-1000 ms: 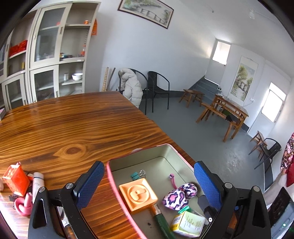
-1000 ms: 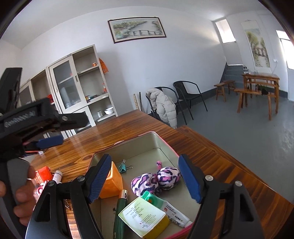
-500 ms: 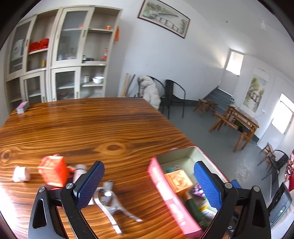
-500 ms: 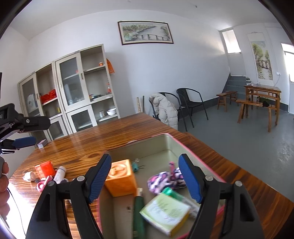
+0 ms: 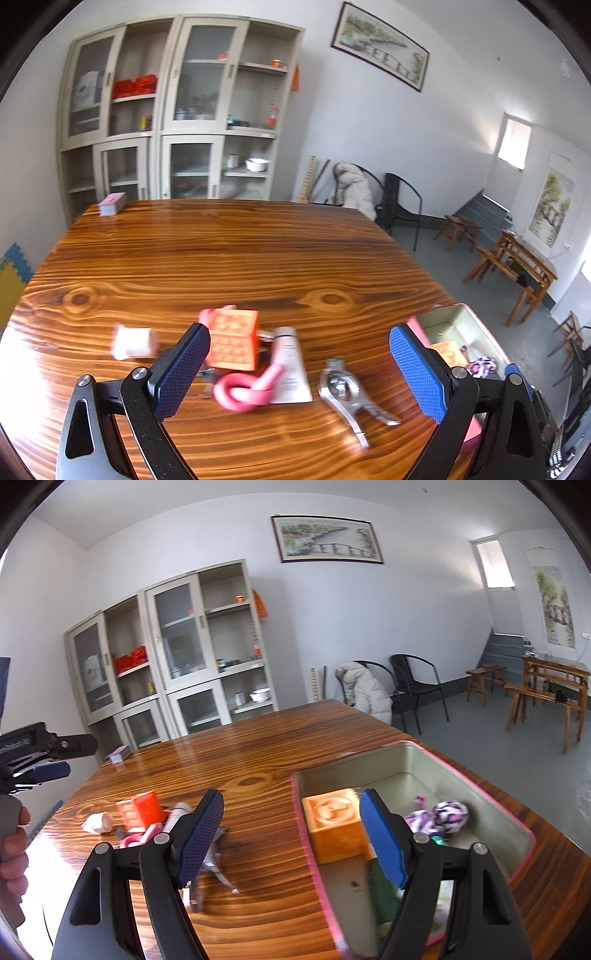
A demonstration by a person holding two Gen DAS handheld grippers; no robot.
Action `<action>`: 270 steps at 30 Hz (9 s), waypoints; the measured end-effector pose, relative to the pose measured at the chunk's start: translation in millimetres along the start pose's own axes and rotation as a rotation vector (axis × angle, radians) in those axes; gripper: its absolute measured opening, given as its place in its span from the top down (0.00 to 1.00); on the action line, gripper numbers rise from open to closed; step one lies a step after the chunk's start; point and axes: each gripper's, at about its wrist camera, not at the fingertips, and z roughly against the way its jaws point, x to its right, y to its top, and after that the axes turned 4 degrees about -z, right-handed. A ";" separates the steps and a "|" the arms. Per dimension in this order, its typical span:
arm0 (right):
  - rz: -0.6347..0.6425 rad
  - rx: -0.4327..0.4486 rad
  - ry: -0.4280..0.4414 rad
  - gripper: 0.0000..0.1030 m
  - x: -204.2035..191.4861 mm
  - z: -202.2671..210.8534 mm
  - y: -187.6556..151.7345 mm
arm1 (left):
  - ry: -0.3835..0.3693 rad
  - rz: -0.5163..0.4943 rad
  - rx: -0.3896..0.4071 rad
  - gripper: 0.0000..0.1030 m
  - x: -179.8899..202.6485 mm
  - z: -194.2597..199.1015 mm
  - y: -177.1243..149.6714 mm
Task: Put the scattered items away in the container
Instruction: 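Move both tools back over the table toward the remaining items, then grasp the white tape roll with the left tool, then hold the tape roll in the left tool while the right tool grasps the metal clamp, then carry the tape roll and metal clamp over the tray with both tools, then open both tools to drop the tape roll and clamp into the tray, then move both tools back over the table toward the remaining items, then grasp the silver nail clipper with the right tool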
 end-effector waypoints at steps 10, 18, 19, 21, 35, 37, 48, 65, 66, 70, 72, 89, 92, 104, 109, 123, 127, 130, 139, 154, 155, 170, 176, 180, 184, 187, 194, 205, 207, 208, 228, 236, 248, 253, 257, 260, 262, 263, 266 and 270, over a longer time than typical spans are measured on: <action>0.086 -0.162 0.143 0.21 -45.8 -25.5 -19.2 | 0.118 -0.017 -0.068 0.03 -46.7 -5.6 -23.8; 0.155 -0.305 0.200 0.21 -69.7 -53.6 -33.4 | 0.160 0.023 -0.119 0.03 -76.3 -14.5 -40.8; 0.166 -0.323 0.201 0.21 -72.2 -58.0 -35.0 | 0.162 0.027 -0.123 0.03 -78.1 -15.4 -41.2; 0.176 -0.364 0.196 0.21 -75.6 -67.7 -39.2 | 0.169 0.028 -0.129 0.03 -81.9 -16.9 -43.3; 0.238 -0.481 0.180 0.21 -89.7 -108.0 -52.0 | 0.247 0.054 -0.173 0.03 -117.8 -32.9 -52.4; 0.234 -0.487 0.182 0.21 -88.2 -109.6 -53.7 | 0.264 0.070 -0.181 0.03 -127.4 -39.6 -52.3; 0.213 -0.490 0.201 0.21 -84.6 -110.2 -55.4 | 0.411 0.008 -0.246 0.03 -145.1 -102.9 -49.2; 0.196 -0.546 0.228 0.57 -86.3 -116.6 -60.4 | 0.307 0.059 -0.265 0.58 -155.2 -119.0 -50.7; 0.196 -0.543 0.228 0.58 -85.8 -116.5 -59.9 | 0.306 0.055 -0.256 0.58 -152.8 -116.7 -50.0; 0.195 -0.533 0.230 0.66 -84.0 -114.7 -59.3 | 0.286 0.054 -0.225 0.58 -145.9 -106.1 -43.9; 0.189 -0.537 0.232 0.73 -82.8 -114.8 -59.5 | 0.279 0.058 -0.212 0.58 -142.6 -100.8 -41.5; 0.138 -0.514 0.248 0.76 -75.6 -111.2 -54.0 | 0.246 0.058 -0.155 0.58 -122.4 -72.4 -33.9; 0.117 -0.497 0.249 0.73 -72.7 -109.9 -50.5 | 0.238 0.055 -0.147 0.58 -118.9 -69.1 -32.1; 0.173 -0.517 0.189 0.23 -95.8 -125.1 -55.1 | 0.209 0.058 -0.114 0.58 -109.7 -55.2 -26.2; 0.253 -0.572 0.143 0.44 -108.4 -135.8 -68.8 | 0.197 0.042 -0.118 0.58 -99.1 -54.6 -27.7; 0.104 -0.412 0.235 0.58 -68.8 -68.0 -42.7 | 0.138 0.017 -0.123 0.58 -56.9 -46.9 -39.3; 0.043 -0.340 0.202 0.58 -36.1 -40.3 -26.4 | 0.098 -0.006 -0.132 0.58 -30.5 -47.3 -42.5; -0.006 -0.278 0.151 0.58 -2.3 -20.6 -7.2 | 0.061 -0.037 -0.122 0.58 -6.1 -45.7 -40.7; -0.110 -0.233 -0.031 0.58 95.2 -9.6 29.2 | -0.042 -0.126 -0.097 0.58 66.3 -40.8 -35.0; -0.130 -0.318 0.006 0.51 138.3 -38.0 24.6 | -0.137 -0.193 -0.118 0.58 149.3 -66.9 -22.5; -0.133 -0.314 0.006 0.50 139.1 -37.4 23.5 | -0.144 -0.199 -0.121 0.58 155.4 -69.6 -21.9; -0.123 -0.187 -0.010 0.31 124.4 -15.6 8.8 | -0.265 -0.289 -0.148 0.58 240.2 -115.9 -3.4; -0.185 -0.191 0.015 0.31 135.8 -17.4 7.8 | -0.300 -0.311 -0.182 0.58 259.3 -131.3 -2.2; -0.208 -0.172 0.006 0.31 141.6 -13.3 7.1 | -0.299 -0.288 -0.213 0.44 260.3 -138.3 -2.8; -0.216 -0.167 0.002 0.31 143.7 -11.7 7.3 | -0.284 -0.272 -0.185 0.19 256.3 -135.1 -2.8; -0.221 -0.165 0.001 0.31 144.9 -11.8 7.7 | -0.279 -0.263 -0.184 0.19 252.5 -132.3 -1.7; -0.219 -0.155 0.003 0.31 142.3 -11.9 9.2 | -0.242 -0.257 -0.168 0.19 235.4 -125.4 -0.9; -0.156 -0.117 0.034 0.30 110.2 1.2 16.0 | -0.166 -0.206 -0.147 0.19 178.9 -99.1 -8.2; -0.129 -0.108 0.053 0.26 97.1 4.8 18.2 | -0.144 -0.187 -0.143 0.19 162.3 -93.7 -8.6; -0.115 -0.104 0.063 0.25 90.5 6.3 19.1 | -0.133 -0.178 -0.141 0.19 153.3 -90.9 -8.4; 0.037 -0.320 0.238 0.24 -45.9 -45.8 -16.1 | 0.153 0.010 -0.164 0.19 -54.8 -49.9 -35.8; 0.103 -0.423 0.195 0.33 -76.2 -81.1 -38.8 | 0.165 -0.013 -0.186 0.19 -79.5 -51.0 -41.4; 0.146 -0.555 0.110 0.54 -97.6 -141.3 -50.9 | 0.157 -0.021 -0.187 0.19 -89.5 -51.9 -36.5; 0.194 -0.570 0.064 0.71 -99.6 -151.3 -58.6 | 0.160 -0.021 -0.189 0.19 -90.3 -53.8 -36.0; 0.174 -0.568 0.061 0.84 -90.0 -146.8 -57.6 | 0.153 -0.006 -0.201 0.19 -90.7 -60.5 -36.8; 0.148 -0.565 0.076 0.84 -84.5 -142.4 -54.8 | 0.130 0.003 -0.210 0.19 -85.1 -68.2 -35.4; 0.147 -0.553 0.080 0.84 -83.6 -138.4 -53.4 | 0.120 -0.002 -0.209 0.19 -77.4 -74.6 -32.2; 0.144 -0.549 0.086 0.84 -82.9 -137.0 -52.3 | 0.116 -0.005 -0.208 0.19 -73.4 -77.7 -30.5; 0.124 -0.541 0.103 0.84 -79.2 -134.0 -49.0 | 0.101 -0.015 -0.207 0.19 -61.2 -89.7 -24.8; 0.097 -0.538 0.120 0.85 -74.1 -131.6 -45.7 | 0.111 -0.029 -0.218 0.19 -48.6 -110.6 -21.3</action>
